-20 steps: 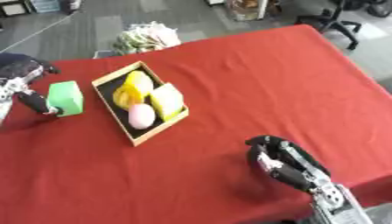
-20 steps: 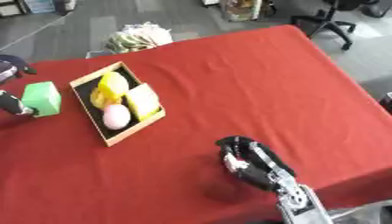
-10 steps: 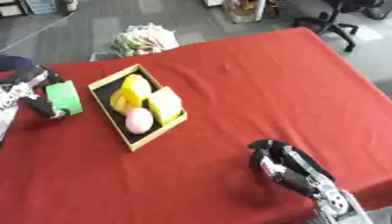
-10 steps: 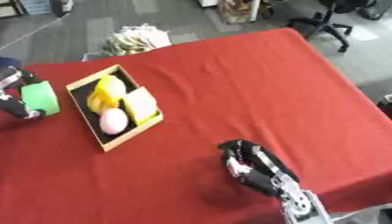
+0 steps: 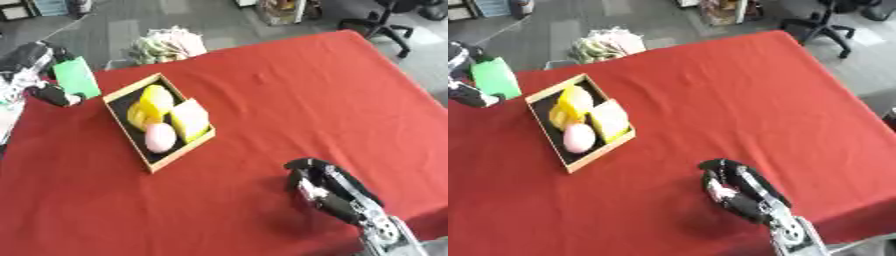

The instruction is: Pick up objects on the table and place them in the box.

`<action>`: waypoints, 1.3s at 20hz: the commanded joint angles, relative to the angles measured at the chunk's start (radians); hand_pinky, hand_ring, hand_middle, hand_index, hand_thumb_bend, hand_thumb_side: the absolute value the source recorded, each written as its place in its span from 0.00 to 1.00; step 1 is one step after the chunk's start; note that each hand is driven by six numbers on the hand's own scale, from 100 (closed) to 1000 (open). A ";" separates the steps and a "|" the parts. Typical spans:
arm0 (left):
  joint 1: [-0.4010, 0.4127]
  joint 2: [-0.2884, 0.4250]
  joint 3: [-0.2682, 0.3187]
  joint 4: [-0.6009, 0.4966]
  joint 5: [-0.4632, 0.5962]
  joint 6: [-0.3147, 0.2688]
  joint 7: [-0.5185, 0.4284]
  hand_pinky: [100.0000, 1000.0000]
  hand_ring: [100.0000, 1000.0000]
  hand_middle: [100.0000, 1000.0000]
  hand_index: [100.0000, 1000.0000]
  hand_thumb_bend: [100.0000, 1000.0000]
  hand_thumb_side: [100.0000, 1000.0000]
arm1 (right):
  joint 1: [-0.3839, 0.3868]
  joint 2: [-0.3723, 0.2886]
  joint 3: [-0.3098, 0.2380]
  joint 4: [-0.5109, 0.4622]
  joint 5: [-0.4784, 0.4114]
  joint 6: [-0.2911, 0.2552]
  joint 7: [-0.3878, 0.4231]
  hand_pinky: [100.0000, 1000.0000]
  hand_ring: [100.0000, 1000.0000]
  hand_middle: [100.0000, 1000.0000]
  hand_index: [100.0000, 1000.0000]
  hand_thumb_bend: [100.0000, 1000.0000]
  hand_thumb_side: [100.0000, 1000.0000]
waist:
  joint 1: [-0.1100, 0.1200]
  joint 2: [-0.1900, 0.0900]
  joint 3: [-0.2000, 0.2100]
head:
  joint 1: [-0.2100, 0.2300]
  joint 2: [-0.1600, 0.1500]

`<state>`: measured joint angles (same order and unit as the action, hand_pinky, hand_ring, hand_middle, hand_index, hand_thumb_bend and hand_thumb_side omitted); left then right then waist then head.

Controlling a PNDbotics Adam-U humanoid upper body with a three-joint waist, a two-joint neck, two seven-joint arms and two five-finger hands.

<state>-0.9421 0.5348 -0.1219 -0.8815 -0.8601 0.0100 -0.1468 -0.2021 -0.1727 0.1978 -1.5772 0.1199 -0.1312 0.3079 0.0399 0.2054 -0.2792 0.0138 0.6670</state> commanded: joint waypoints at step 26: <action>0.015 0.001 -0.025 -0.074 0.061 -0.040 -0.163 0.83 0.73 0.75 0.85 0.67 0.26 | 0.005 -0.009 -0.008 -0.006 0.005 -0.001 0.005 0.70 0.54 0.50 0.72 0.00 0.43 | 0.010 -0.036 0.009 | -0.009 0.011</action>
<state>-0.9113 0.4930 -0.1517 -0.9211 -0.8161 -0.0303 -0.2978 -0.1961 -0.1722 0.1934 -1.5768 0.1203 -0.1308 0.3119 0.0399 0.2008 -0.2698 0.0077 0.6769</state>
